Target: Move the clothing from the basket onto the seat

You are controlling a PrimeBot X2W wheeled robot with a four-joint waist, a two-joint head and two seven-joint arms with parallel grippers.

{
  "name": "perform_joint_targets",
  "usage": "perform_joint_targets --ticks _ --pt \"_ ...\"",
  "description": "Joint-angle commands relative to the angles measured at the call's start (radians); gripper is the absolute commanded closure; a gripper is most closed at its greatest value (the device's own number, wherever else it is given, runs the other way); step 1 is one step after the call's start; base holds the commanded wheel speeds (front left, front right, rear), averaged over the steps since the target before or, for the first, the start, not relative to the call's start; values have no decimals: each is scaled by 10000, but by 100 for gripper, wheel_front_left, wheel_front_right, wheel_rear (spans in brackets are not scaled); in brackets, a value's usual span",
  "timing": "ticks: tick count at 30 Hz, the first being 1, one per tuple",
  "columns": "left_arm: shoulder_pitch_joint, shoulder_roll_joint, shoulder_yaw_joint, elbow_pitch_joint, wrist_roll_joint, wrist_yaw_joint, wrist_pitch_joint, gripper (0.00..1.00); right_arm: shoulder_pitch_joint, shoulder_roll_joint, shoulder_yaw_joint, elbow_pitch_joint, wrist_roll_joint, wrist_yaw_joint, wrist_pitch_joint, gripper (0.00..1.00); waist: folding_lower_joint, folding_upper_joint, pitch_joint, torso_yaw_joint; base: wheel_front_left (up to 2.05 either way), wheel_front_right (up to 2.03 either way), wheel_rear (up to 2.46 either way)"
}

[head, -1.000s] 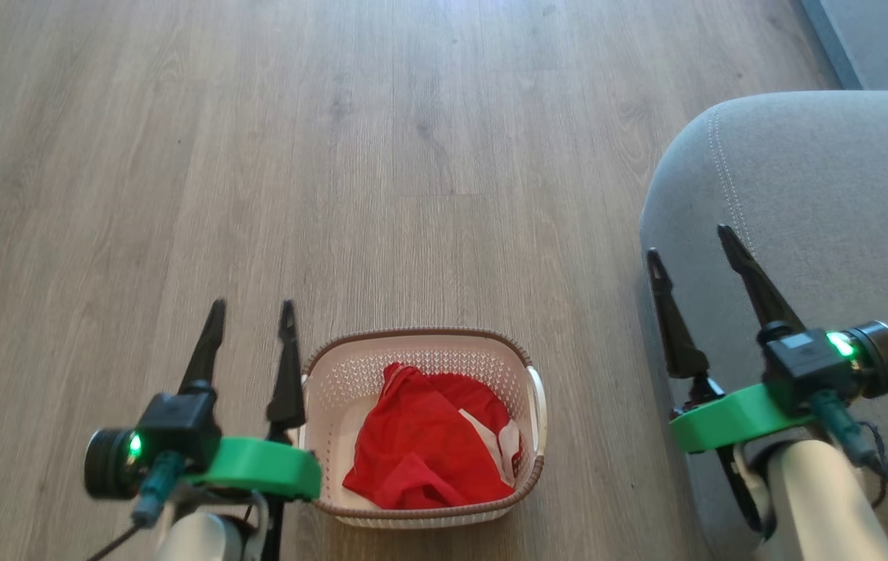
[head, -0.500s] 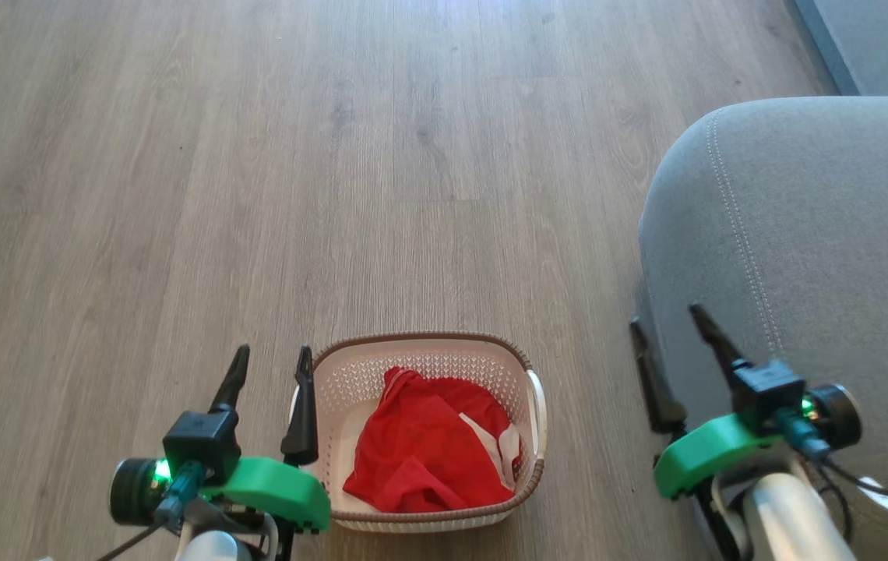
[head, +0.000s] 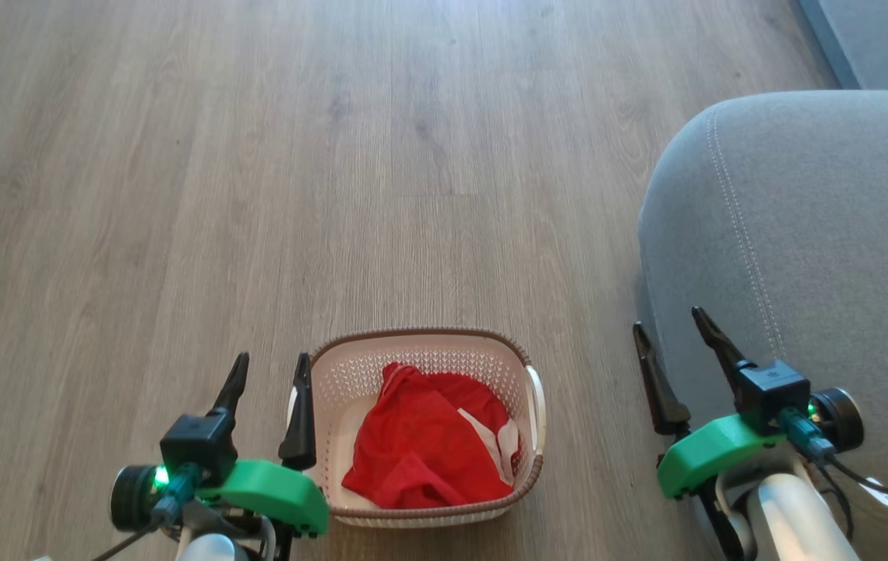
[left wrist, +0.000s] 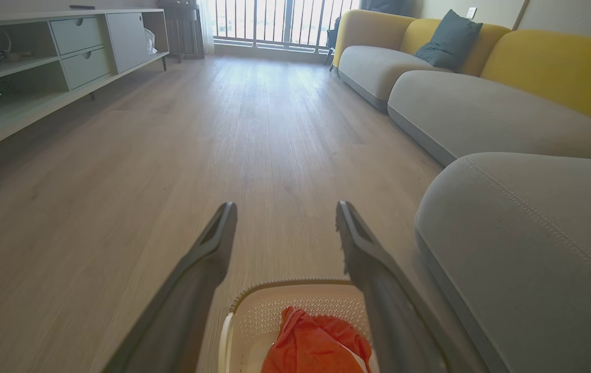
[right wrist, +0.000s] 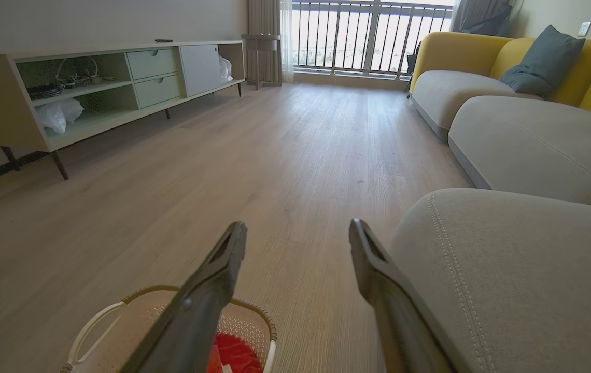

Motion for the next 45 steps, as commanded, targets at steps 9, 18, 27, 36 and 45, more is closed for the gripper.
perform_joint_targets --ticks 9,18,27,36,45 --pt "-705 1 335 -87 -54 -169 -97 0 -800 -100 -214 -549 129 -2 -65 0 0 0 1186 -170 0 0 0" --pt "-2186 1 166 660 188 -450 -97 0 -1460 -100 -1274 -1239 -264 -2 -65 0 0 0 3896 -387 0 0 0" --pt "-4305 1 -292 2486 689 -841 -97 0 -2046 -100 -1645 -2085 -418 -2 -65 0 0 0 6676 -358 0 0 0" --pt "-6118 2 -656 4698 1405 -1345 -97 0 -2294 -100 -1625 -2703 -150 -2 -65 0 0 0 8193 -601 0 0 0" --pt "-8108 89 -657 7049 1647 -1904 -97 0 -2264 -100 -1122 -3121 185 -2 -65 0 0 0 9708 -1150 0 0 0"
